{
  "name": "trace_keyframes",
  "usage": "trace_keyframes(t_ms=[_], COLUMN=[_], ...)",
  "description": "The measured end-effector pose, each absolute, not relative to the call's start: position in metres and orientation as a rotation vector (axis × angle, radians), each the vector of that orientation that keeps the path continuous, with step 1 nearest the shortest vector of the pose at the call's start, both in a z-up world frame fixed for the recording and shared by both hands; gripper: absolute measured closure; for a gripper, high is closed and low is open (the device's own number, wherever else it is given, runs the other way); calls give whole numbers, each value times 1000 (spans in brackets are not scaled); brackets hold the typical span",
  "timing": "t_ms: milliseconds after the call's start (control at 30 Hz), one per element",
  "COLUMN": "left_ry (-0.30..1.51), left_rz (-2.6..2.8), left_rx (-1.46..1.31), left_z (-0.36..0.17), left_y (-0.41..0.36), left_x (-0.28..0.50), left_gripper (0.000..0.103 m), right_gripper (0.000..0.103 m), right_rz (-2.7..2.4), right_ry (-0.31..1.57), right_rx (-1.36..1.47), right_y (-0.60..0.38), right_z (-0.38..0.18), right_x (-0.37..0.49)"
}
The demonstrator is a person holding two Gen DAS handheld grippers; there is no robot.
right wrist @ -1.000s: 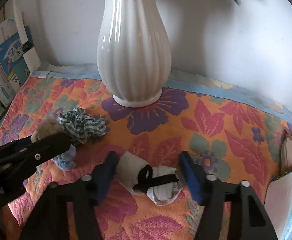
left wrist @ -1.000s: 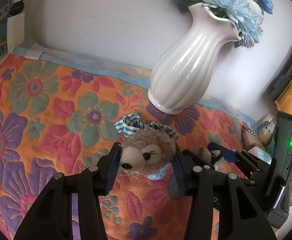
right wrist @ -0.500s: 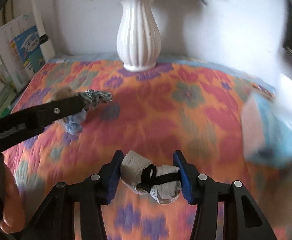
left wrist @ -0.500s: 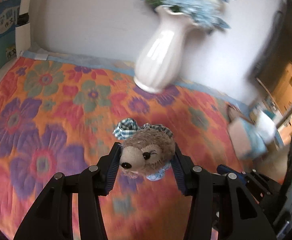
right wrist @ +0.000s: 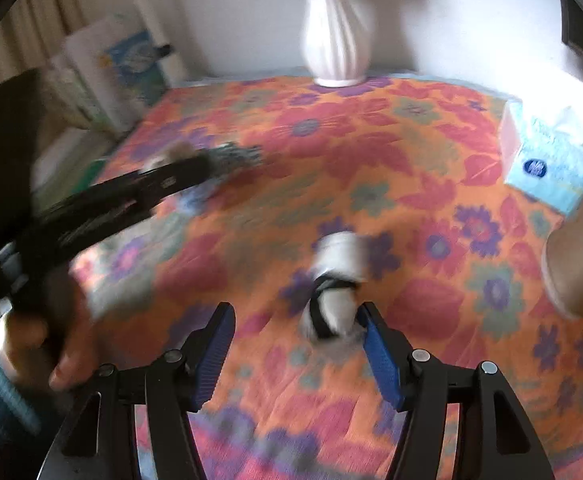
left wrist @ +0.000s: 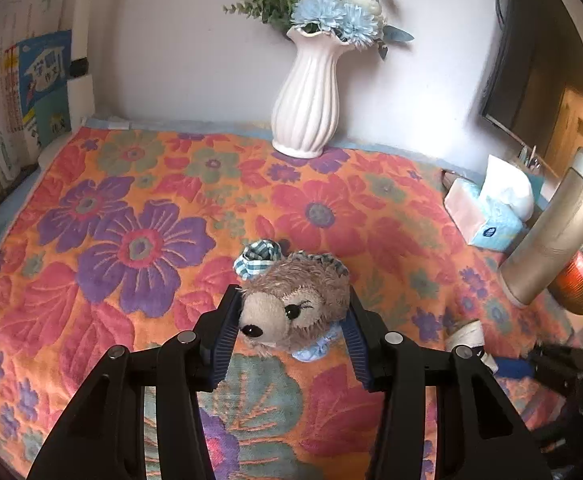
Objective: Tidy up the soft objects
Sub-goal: 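Lift the brown plush hedgehog and white plush off the bed, then carry both plush toys to the round table and release both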
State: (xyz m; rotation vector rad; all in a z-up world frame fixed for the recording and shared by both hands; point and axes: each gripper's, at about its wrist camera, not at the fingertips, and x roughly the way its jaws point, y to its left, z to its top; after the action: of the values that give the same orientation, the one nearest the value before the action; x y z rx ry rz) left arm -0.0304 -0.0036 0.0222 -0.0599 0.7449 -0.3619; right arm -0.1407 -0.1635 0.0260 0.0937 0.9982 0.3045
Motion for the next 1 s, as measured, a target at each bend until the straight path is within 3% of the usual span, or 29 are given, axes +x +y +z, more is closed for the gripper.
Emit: trace_keyframes(t_ms=[400, 467, 600, 1000], left_ry=[745, 742, 724, 668], left_rz=[-381, -380, -395, -641], left_rx=[-59, -55, -47, -35], left_z=[21, 22, 25, 70], left_y=[-6, -6, -7, -63], left_x=[-33, -33, -37, -81], left_gripper=[58, 58, 58, 58], right_gripper=[40, 47, 75, 76], right_rz=[109, 38, -3, 32], right_ry=[980, 958, 911, 938], right_rx=[209, 133, 58, 449], right_y=[-178, -165, -155, -251], right_z=[20, 19, 19, 32], right_x=[-129, -133, -142, -176])
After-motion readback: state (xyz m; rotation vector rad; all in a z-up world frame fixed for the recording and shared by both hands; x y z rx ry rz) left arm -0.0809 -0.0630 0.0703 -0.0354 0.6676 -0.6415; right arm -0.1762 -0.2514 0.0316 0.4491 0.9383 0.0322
